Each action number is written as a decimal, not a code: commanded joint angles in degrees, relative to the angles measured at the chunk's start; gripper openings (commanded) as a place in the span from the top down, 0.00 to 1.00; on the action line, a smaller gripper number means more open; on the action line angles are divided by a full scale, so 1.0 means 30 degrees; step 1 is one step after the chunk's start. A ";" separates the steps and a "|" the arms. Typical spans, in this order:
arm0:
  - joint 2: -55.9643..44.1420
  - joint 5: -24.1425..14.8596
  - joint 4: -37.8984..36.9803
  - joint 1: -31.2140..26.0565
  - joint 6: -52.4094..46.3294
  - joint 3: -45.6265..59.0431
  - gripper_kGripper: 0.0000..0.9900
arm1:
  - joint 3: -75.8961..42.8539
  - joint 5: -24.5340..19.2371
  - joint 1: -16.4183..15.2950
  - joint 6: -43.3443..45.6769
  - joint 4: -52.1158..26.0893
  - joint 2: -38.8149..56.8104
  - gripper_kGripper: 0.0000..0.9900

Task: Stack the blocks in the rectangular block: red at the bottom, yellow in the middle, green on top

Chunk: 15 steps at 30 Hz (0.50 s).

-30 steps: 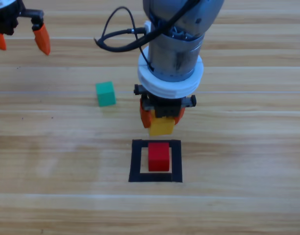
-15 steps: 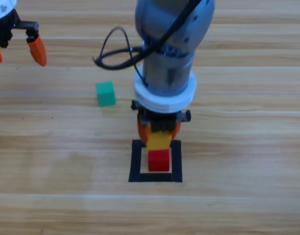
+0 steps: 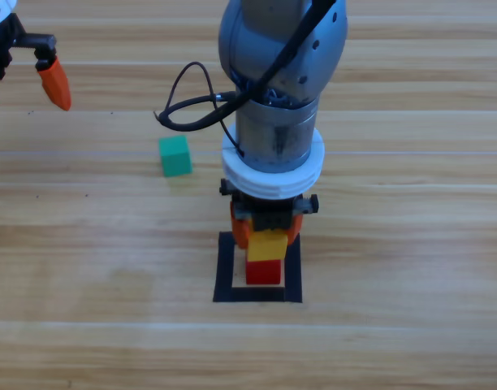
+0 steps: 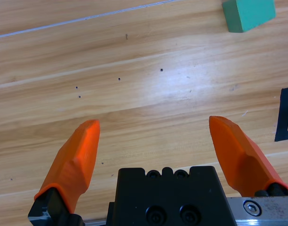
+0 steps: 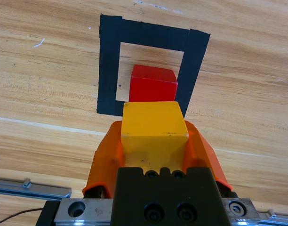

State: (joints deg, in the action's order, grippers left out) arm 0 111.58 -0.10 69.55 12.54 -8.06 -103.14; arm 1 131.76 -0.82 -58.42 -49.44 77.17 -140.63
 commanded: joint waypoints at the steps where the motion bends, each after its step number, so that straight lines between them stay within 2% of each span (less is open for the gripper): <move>1: -0.0220 0.0179 -0.0567 0.0038 -0.0244 0.0660 0.00 | 0.0348 0.0215 -0.0624 -0.0073 0.0262 -0.1582 0.95; 15: -0.0249 0.0150 -0.0831 0.0213 -0.0479 0.0953 0.00 | 0.0465 -0.0136 -0.0624 -0.0073 0.0321 -0.1787 0.95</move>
State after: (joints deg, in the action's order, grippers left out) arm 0 111.58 -0.10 67.48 12.56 -8.56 -101.68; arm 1 132.93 -0.82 -58.43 -49.44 77.26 -141.89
